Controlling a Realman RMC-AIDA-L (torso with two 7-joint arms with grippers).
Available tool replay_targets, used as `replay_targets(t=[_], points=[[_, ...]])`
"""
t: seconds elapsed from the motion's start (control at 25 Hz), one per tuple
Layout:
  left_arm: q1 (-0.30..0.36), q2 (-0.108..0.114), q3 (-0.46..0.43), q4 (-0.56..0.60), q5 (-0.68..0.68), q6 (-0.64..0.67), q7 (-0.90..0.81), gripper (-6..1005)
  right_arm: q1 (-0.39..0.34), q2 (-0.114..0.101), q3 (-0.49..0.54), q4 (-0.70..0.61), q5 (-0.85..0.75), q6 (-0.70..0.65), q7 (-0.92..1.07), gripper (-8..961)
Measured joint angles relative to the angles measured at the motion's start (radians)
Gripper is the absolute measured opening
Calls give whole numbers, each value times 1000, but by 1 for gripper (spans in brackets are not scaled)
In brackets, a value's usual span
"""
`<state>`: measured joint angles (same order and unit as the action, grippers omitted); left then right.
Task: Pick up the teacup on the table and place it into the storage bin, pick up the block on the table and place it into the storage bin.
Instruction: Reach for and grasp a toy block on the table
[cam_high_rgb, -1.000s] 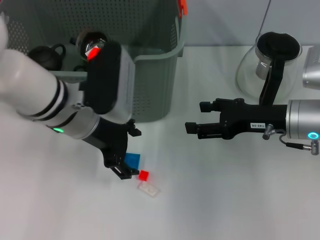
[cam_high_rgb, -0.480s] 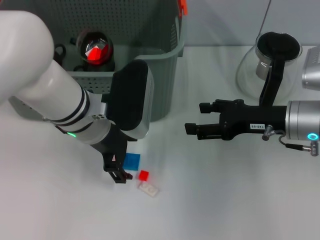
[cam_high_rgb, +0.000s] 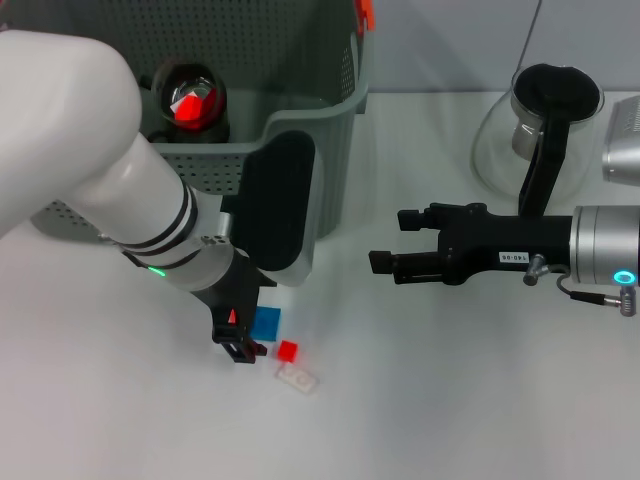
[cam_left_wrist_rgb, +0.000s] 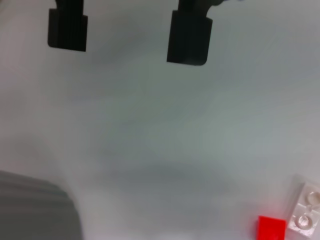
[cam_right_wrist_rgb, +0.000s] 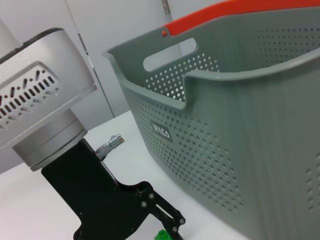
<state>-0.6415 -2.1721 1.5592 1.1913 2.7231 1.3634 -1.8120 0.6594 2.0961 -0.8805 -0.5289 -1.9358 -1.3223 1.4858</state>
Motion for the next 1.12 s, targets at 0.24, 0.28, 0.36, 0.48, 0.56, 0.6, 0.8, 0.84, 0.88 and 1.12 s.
replay_targets(t=[0.24, 0.28, 0.36, 0.48, 0.56, 0.6, 0.8, 0.84, 0.88, 1.12], points=[[-24, 0, 18, -35, 1, -1, -20, 799, -2, -1, 0, 5, 0, 0, -3, 912], [-28, 0, 20, -40, 1, -1, -22, 753, -2, -1, 0, 5, 0, 0, -3, 912], [-31, 0, 23, -45, 1, -1, -23, 663, -3, -1, -1, 6, 0, 0, -5, 912], [-34, 0, 30, -48, 1, -1, -24, 658, -3, -1, -3, 6, 0, 0, -6, 912], [-36, 0, 31, -51, 2, -1, -25, 654, -3, -1, -5, 6, 0, 1, -7, 912], [-38, 0, 31, -52, 6, -1, -25, 653, -3, -1, -6, 6, 0, 1, -7, 912], [-47, 0, 34, -56, 24, -1, -30, 644, -3, -1, -7, 9, 0, 3, -13, 911], [-50, 0, 34, -59, 25, -1, -32, 643, -3, -1, -6, 11, 0, 3, -16, 911], [-55, 0, 34, -64, 27, -1, -35, 643, -3, -1, -5, 13, 0, 4, -19, 911], [-70, 0, 53, -84, 30, 0, -47, 638, -3, -1, -1, 24, 0, 5, -30, 911]])
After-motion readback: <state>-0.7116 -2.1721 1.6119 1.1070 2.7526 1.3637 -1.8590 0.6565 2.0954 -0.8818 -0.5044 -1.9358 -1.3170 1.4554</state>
